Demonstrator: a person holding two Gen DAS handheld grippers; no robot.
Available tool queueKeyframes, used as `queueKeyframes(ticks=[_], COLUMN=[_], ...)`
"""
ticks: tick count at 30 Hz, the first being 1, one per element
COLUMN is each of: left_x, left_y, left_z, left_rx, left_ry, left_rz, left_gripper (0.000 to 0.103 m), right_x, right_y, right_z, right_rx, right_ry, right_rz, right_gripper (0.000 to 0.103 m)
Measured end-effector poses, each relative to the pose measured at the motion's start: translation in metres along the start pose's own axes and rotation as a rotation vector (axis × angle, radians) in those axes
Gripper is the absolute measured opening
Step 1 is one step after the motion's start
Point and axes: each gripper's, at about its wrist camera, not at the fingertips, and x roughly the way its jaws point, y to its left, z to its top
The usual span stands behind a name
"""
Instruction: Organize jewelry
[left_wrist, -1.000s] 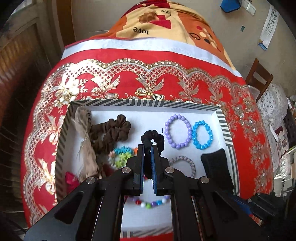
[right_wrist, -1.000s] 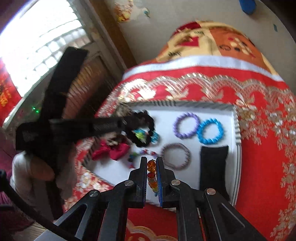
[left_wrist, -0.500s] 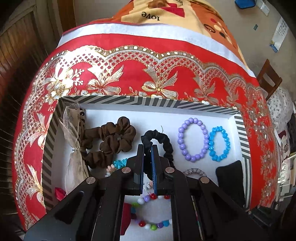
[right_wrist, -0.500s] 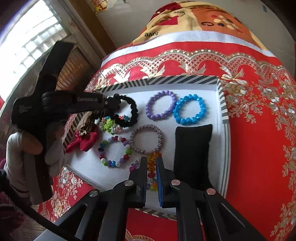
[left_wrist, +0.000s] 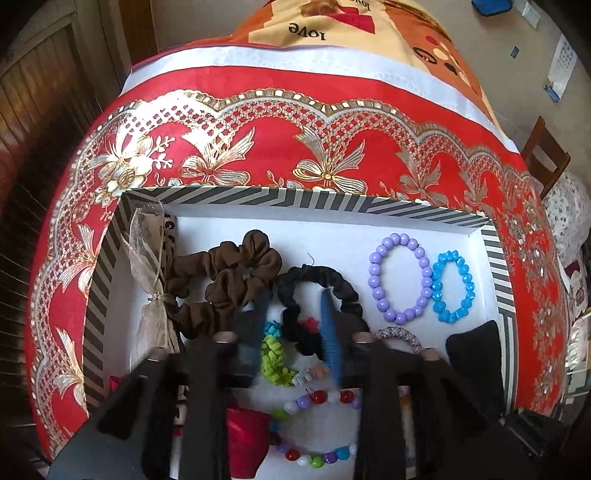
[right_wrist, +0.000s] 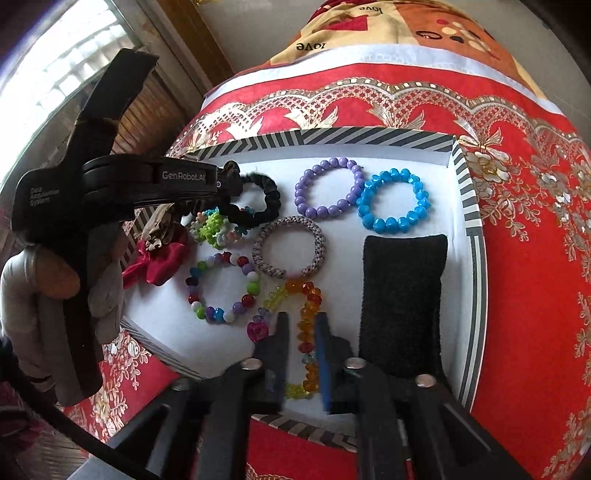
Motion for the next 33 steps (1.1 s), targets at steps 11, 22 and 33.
queueKeyframes(ticks=[11, 22, 33], left_x=[-0.050, -0.102, -0.137], left_y=[0.003, 0.014, 0.003], left_z=[-0.026, -0.083, -0.121], left_rx=[0.017, -0.020, -0.024], left_ry=[-0.105, -0.154, -0.192], left_rz=[0.118, 0.171, 0.214], left_gripper=[0.039, 0.039, 0.039], right_x=[-0.035, -0.064, -0.085], right_y=[0.006, 0.016, 0.033], right_z=[-0.004, -0.015, -0.028], right_rx=[-0.015, -0.001, 0.001], right_ry=[-0.103, -0.171, -0.223], right_rz=[-0.025, -0.069, -0.099], right_gripper=[0.032, 0.036, 0.036])
